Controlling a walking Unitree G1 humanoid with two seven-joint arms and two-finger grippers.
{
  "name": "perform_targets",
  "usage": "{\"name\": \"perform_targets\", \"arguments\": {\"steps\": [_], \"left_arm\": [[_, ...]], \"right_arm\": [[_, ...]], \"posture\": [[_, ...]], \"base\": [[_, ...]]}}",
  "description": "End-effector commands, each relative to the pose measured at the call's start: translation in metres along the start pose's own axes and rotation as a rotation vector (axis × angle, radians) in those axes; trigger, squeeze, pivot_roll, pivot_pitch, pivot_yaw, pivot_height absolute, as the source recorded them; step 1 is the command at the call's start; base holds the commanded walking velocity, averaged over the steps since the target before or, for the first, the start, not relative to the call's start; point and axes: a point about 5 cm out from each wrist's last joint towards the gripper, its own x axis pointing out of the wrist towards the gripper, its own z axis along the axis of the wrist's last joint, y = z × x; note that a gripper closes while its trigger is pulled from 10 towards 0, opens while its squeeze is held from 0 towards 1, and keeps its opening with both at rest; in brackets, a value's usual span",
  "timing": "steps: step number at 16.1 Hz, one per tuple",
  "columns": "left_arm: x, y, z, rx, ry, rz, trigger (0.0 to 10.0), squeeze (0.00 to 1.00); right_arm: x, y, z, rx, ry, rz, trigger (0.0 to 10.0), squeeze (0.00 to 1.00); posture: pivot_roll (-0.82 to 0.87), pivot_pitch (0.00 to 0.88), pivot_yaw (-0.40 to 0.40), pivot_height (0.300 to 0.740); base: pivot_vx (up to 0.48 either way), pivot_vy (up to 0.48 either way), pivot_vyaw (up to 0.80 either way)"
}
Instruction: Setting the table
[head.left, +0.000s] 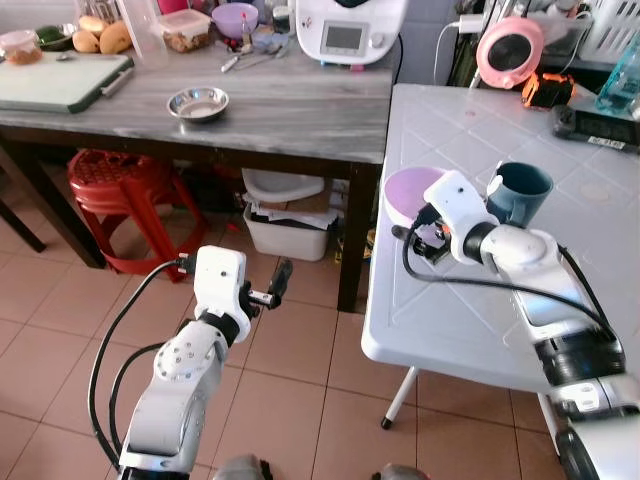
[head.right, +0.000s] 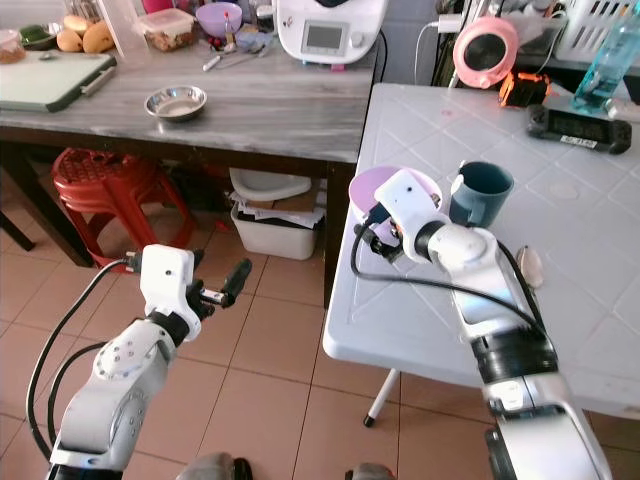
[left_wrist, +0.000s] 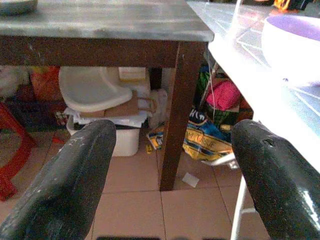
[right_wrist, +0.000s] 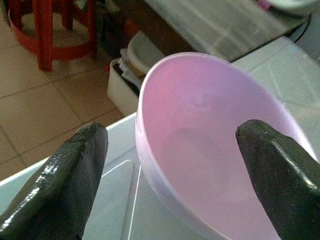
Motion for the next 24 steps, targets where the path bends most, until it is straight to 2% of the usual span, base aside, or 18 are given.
{"name": "perform_targets", "arguments": {"steps": [1,2,3,4,5,6,7,10,20,24], "left_arm": [[-0.001,0.0,0.001,0.009,0.01,-0.011,10.0,0.0],[-0.001,0.0,0.0,0.008,0.018,-0.012,10.0,0.0],[-0.001,0.0,0.0,0.008,0.024,-0.014,10.0,0.0],[-0.002,0.0,-0.001,0.007,0.029,-0.016,10.0,0.0],[-0.002,0.0,-0.001,0.007,0.032,-0.016,10.0,0.0],[-0.002,-0.001,-0.001,0.007,0.035,-0.017,10.0,0.0],[-0.002,0.0,-0.002,0.004,0.048,-0.017,10.0,0.0],[-0.002,0.0,-0.007,0.013,0.092,-0.007,10.0,0.0],[0.005,0.001,-0.01,0.025,0.131,-0.003,10.0,0.0],[0.006,0.003,-0.011,0.027,0.141,0.016,10.0,0.0]], "right_arm": [[0.003,0.0,0.003,-0.014,0.011,0.033,10.0,0.0],[0.005,-0.001,0.003,-0.022,0.022,0.052,10.0,0.0],[0.007,-0.002,0.002,-0.021,0.039,0.07,7.8,0.0],[0.008,-0.003,-0.001,-0.041,0.059,0.079,2.3,0.0],[0.008,-0.003,-0.003,-0.054,0.072,0.091,1.7,0.0],[0.008,-0.003,-0.004,-0.095,0.078,0.108,0.0,0.0],[0.008,-0.007,-0.006,-0.185,0.1,0.106,0.0,0.0],[0.007,-0.011,-0.009,-0.242,0.124,0.118,0.0,0.0],[0.009,-0.016,-0.017,-0.329,0.134,0.114,0.0,0.0],[0.011,-0.011,-0.02,-0.339,0.129,0.145,0.0,0.0]], "posture": [[-0.08,0.024,0.04,0.74],[-0.08,0.025,0.039,0.74],[-0.08,0.026,0.038,0.74],[-0.08,0.024,0.037,0.74],[-0.08,0.024,0.037,0.74],[-0.07,0.023,0.036,0.74],[-0.07,0.023,0.034,0.74],[-0.07,0.018,0.028,0.74],[-0.07,0.011,0.028,0.74],[-0.06,0.0,0.025,0.74]], "base": [[0.0,0.0,0.0],[0.0,0.0,0.0],[0.0,0.0,0.0],[0.0,0.0,0.0],[0.0,0.0,0.0],[0.0,0.0,0.0],[0.0,0.0,0.0],[0.0,0.0,0.0],[0.0,0.0,0.0],[0.0,0.0,0.0]]}}
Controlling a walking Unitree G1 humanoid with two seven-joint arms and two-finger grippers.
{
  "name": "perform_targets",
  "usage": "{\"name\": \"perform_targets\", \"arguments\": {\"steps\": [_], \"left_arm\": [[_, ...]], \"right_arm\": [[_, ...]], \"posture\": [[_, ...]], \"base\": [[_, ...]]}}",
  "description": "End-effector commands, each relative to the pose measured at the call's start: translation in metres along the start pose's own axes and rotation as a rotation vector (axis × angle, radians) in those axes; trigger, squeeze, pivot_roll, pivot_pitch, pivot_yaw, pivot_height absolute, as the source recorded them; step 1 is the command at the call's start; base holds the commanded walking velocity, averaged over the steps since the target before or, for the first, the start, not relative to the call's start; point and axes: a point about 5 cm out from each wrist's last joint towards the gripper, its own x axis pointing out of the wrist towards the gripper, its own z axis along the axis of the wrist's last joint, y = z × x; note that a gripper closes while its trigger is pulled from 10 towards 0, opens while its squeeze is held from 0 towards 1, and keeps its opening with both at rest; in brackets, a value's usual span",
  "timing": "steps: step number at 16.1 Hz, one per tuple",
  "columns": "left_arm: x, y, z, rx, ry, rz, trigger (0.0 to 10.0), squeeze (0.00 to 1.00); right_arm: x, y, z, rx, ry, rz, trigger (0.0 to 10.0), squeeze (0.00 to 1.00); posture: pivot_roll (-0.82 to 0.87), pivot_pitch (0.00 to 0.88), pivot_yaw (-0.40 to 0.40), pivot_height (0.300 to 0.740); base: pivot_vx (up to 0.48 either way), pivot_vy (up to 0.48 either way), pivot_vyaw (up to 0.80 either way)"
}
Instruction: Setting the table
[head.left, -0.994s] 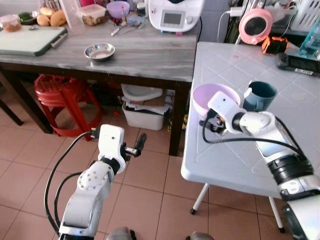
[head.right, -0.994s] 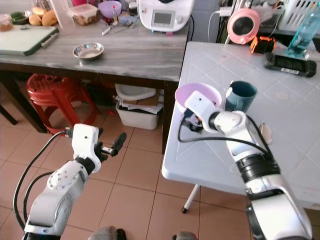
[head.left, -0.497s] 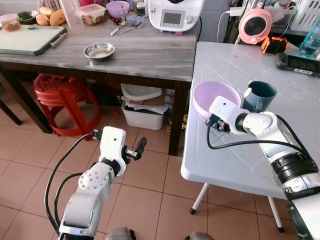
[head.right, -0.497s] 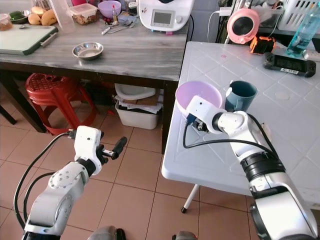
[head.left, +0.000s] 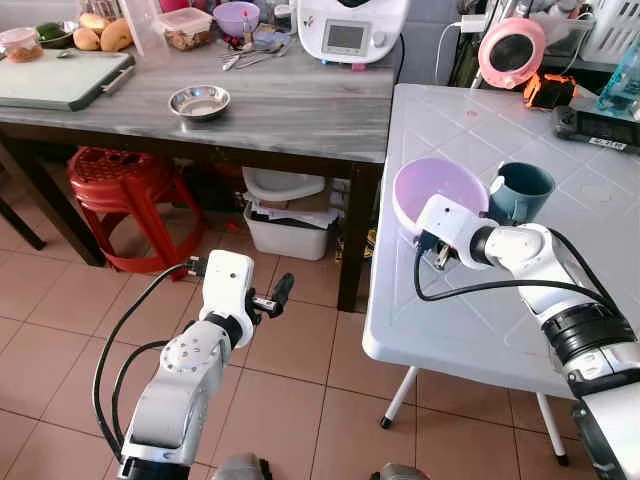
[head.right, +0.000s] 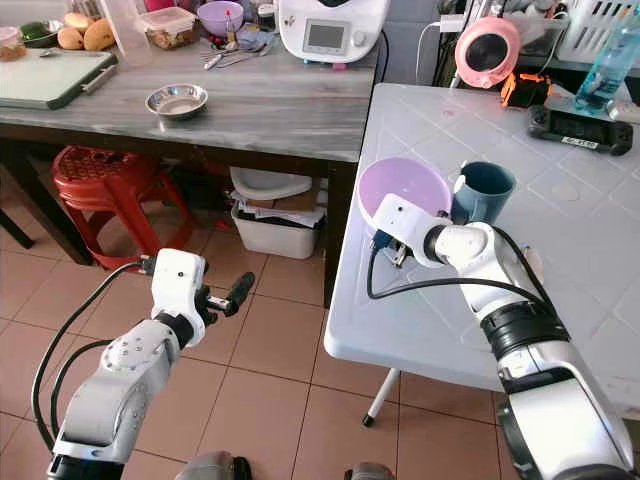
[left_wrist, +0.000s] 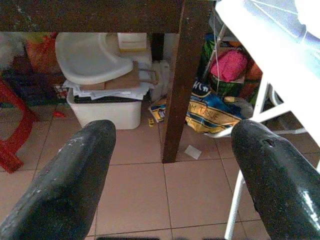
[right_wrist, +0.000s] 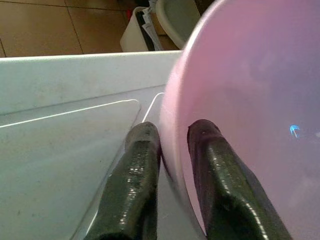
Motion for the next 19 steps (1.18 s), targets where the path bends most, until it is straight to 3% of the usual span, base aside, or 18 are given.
{"name": "perform_targets", "arguments": {"steps": [1,7,11,12,13,15,19], "left_arm": [[0.001,0.002,0.0,0.008,0.013,0.016,10.0,0.0],[0.005,0.004,0.001,0.011,0.005,0.028,10.0,0.0],[0.006,0.01,0.003,0.012,-0.019,0.083,10.0,0.0],[0.007,0.012,0.005,0.015,-0.036,0.093,10.0,0.0],[0.009,0.014,0.007,0.016,-0.046,0.105,10.0,0.0],[0.01,0.01,0.014,0.016,-0.098,0.099,10.0,0.0],[0.009,0.005,0.023,0.055,-0.194,0.113,10.0,0.0]], "right_arm": [[0.001,-0.002,0.003,-0.015,-0.005,0.006,0.0,0.0],[0.001,-0.004,0.002,-0.021,-0.03,-0.02,0.0,0.0],[0.0,-0.015,0.031,-0.009,-0.2,-0.205,0.0,0.0],[-0.002,-0.015,0.04,0.012,-0.262,-0.258,9.3,0.0],[-0.005,-0.01,0.05,0.07,-0.353,-0.324,10.0,0.0],[-0.013,-0.001,0.061,0.164,-0.474,-0.377,10.0,0.0],[-0.022,0.001,0.063,0.205,-0.527,-0.482,10.0,0.0]], "posture": [[-0.06,0.0,0.025,0.74],[-0.06,0.0,0.026,0.74],[-0.06,0.0,0.021,0.74],[-0.06,0.0,0.016,0.74],[-0.06,0.0,0.015,0.74],[-0.05,0.0,0.021,0.74],[-0.06,0.0,0.019,0.74]], "base": [[0.0,0.0,0.0],[0.0,0.0,0.0],[0.0,0.0,0.0],[0.0,0.48,0.0],[0.0,0.48,0.0],[0.0,0.48,0.0],[0.0,0.48,0.0]]}}
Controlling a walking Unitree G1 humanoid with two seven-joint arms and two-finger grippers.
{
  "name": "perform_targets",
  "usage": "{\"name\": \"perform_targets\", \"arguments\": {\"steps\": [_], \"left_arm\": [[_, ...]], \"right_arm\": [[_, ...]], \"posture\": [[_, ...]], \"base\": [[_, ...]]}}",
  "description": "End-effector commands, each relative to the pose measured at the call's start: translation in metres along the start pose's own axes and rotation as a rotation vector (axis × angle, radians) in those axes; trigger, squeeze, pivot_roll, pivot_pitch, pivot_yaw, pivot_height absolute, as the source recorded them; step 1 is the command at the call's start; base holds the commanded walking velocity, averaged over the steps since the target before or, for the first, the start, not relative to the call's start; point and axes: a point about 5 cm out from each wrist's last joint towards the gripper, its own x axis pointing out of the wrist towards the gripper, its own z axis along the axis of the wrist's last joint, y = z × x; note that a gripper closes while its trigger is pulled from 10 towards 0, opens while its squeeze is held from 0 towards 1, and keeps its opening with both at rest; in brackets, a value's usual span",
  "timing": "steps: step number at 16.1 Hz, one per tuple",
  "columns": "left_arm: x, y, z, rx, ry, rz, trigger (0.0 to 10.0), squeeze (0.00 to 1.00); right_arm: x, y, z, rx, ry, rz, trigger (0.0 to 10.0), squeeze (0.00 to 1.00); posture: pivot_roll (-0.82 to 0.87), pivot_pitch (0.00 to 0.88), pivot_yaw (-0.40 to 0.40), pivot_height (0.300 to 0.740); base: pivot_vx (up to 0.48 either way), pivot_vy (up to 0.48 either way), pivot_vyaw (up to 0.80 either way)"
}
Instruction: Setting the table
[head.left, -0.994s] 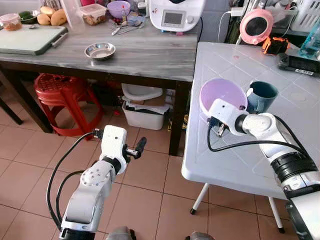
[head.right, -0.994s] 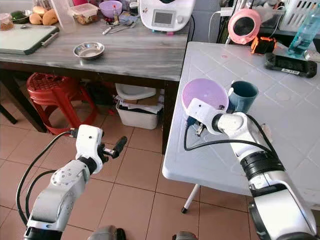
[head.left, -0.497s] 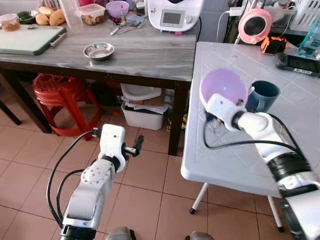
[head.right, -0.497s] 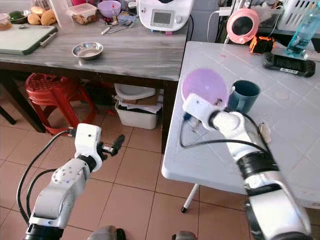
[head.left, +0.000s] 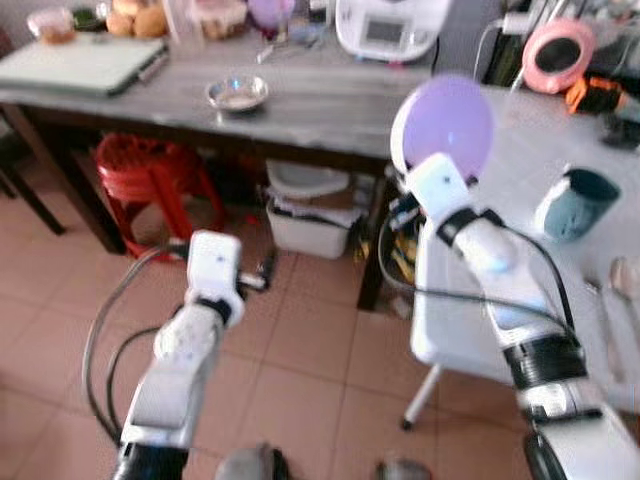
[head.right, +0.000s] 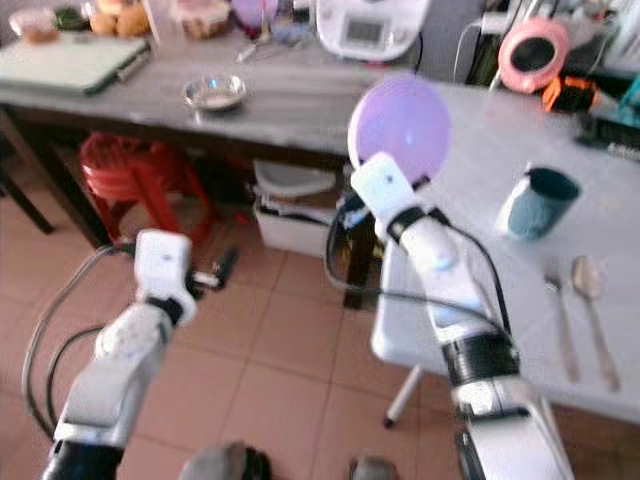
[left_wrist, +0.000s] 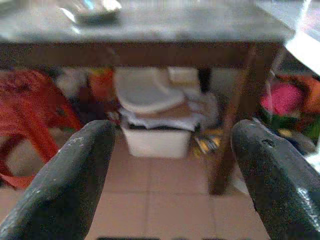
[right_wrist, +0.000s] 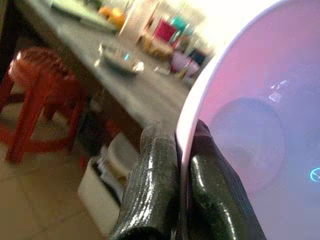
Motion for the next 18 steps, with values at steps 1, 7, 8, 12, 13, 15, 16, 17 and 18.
{"name": "perform_targets", "arguments": {"steps": [1,7,8,12,13,15,16,17,18], "left_arm": [[0.004,-0.002,0.007,0.005,-0.049,0.017,10.0,0.0],[0.007,-0.005,0.016,0.063,-0.155,-0.025,10.0,0.0],[0.008,-0.008,0.017,0.069,-0.163,-0.039,10.0,0.0],[0.012,-0.013,0.019,0.093,-0.184,-0.068,10.0,0.0],[0.012,-0.014,0.02,0.095,-0.19,-0.071,10.0,0.0],[0.013,-0.015,0.022,0.089,-0.197,-0.069,10.0,0.0],[0.013,-0.015,0.021,0.085,-0.198,-0.068,10.0,0.0],[0.013,-0.015,0.02,0.084,-0.198,-0.067,10.0,0.0],[0.013,-0.016,0.02,0.084,-0.198,-0.068,10.0,0.0]], "right_arm": [[-0.008,-0.005,0.003,0.023,-0.023,-0.073,10.0,0.0],[-0.039,0.013,0.0,0.197,-0.025,-0.309,10.0,0.0],[-0.04,0.016,0.0,0.207,-0.019,-0.313,10.0,0.0],[-0.036,0.022,0.004,0.236,-0.03,-0.306,10.0,0.0],[-0.034,0.024,0.005,0.235,-0.036,-0.303,10.0,0.0],[-0.031,0.027,0.009,0.24,-0.045,-0.297,10.0,0.0],[-0.03,0.03,0.011,0.243,-0.048,-0.294,10.0,0.0],[-0.03,0.031,0.01,0.243,-0.047,-0.292,10.0,0.0],[-0.03,0.031,0.01,0.244,-0.047,-0.29,10.0,0.0]], "posture": [[-0.06,0.0,0.01,0.74],[-0.07,0.0,0.016,0.74],[-0.07,0.0,0.019,0.74],[-0.07,0.0,0.032,0.74],[-0.07,0.0,0.032,0.74],[-0.06,0.0,0.031,0.74],[-0.06,0.0,0.032,0.74],[-0.06,0.0,0.032,0.74],[-0.06,0.0,0.032,0.74]], "base": [[0.0,0.48,0.0],[0.041,0.464,0.0],[0.292,0.382,-0.8],[0.38,0.288,-0.53],[0.439,0.0,0.0],[0.442,0.0,0.0],[0.442,0.0,0.0],[0.439,0.0,0.0],[0.435,0.0,0.0]]}}
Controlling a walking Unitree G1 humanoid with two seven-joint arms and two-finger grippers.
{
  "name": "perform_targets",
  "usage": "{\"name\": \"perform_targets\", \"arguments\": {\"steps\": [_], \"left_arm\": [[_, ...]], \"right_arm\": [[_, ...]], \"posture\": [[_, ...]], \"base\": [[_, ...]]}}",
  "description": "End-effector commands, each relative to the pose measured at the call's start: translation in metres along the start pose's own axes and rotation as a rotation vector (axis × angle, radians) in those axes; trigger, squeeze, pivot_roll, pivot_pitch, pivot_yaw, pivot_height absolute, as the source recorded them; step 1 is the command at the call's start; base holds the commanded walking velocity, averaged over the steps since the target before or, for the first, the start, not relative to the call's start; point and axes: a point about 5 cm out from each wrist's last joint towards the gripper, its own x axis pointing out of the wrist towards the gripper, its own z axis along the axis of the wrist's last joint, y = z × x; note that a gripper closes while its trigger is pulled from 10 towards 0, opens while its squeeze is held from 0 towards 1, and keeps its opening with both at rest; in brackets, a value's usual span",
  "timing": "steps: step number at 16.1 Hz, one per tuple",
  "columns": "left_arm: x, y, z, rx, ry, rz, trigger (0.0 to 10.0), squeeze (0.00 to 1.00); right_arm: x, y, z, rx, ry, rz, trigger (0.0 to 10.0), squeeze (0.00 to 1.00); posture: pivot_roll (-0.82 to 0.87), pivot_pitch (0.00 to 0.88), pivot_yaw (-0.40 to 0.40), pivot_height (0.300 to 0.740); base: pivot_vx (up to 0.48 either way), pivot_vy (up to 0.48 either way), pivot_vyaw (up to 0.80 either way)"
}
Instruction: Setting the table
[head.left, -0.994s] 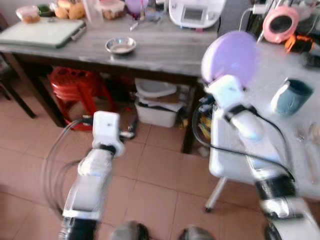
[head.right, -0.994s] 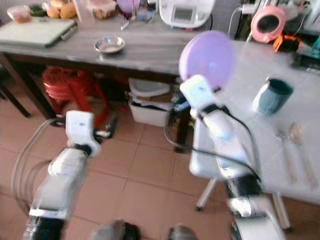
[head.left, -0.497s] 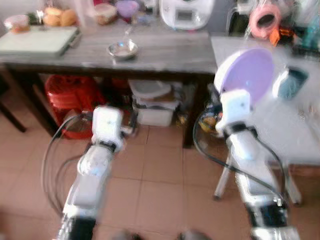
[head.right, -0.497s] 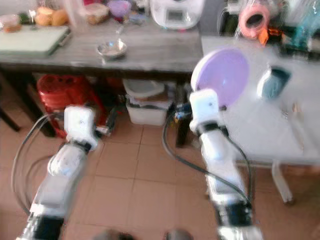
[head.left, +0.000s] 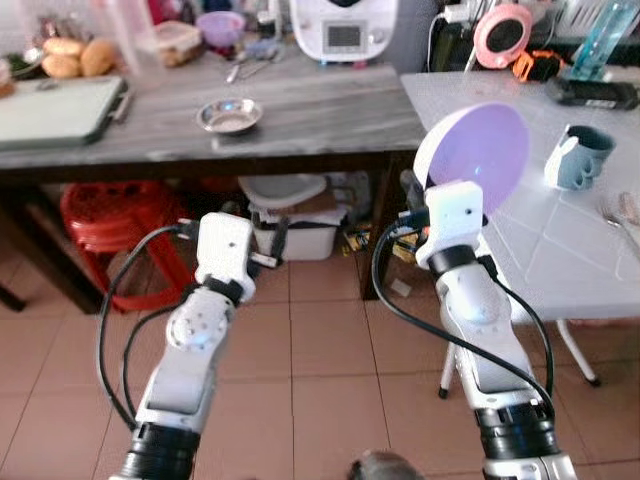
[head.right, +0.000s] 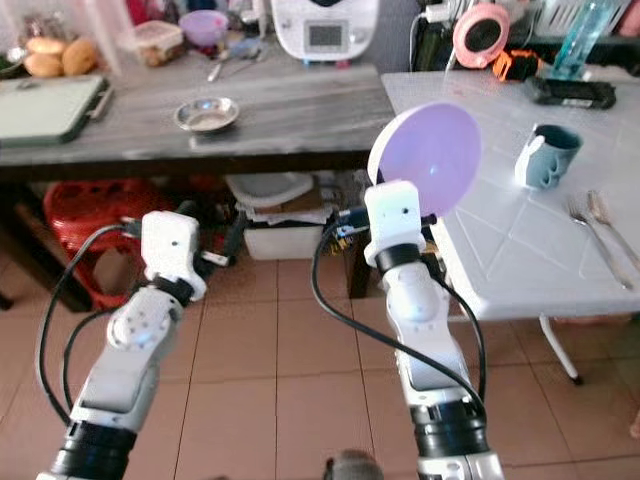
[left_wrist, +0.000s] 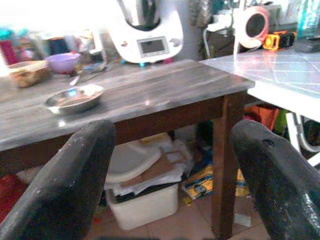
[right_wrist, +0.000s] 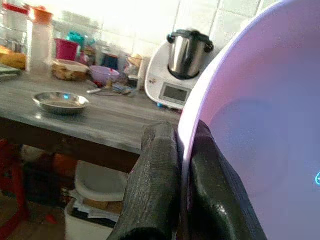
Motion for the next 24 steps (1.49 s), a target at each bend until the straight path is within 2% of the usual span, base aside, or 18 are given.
{"name": "perform_targets", "arguments": {"steps": [1,5,12,24], "left_arm": [[0.0003,0.001,0.0009,0.019,-0.004,-0.005,10.0,0.0],[0.0021,0.0012,0.0003,0.02,-0.008,0.015,10.0,0.0],[0.0022,0.0024,-0.0004,0.023,-0.006,0.026,10.0,0.0],[0.0027,-0.0027,-0.002,0.0,-0.001,0.014,10.0,0.0]], "right_arm": [[0.0023,-0.0012,0.0069,-0.004,-0.025,-0.005,10.0,0.0],[-0.0019,-0.0008,0.0078,-0.021,-0.032,0.007,10.0,0.0],[-0.0026,0.0012,0.0081,-0.012,-0.034,0.018,10.0,0.0],[0.0014,0.0019,0.0039,-0.011,-0.009,0.057,10.0,0.0]], "posture": [[-0.07,0.0,0.032,0.74],[-0.07,0.0,0.033,0.74],[-0.08,0.0,0.035,0.74],[-0.07,0.0,0.026,0.74]], "base": [[0.439,0.0,0.0],[0.434,0.0,0.0],[0.423,0.037,0.73],[0.389,0.278,0.0]]}}
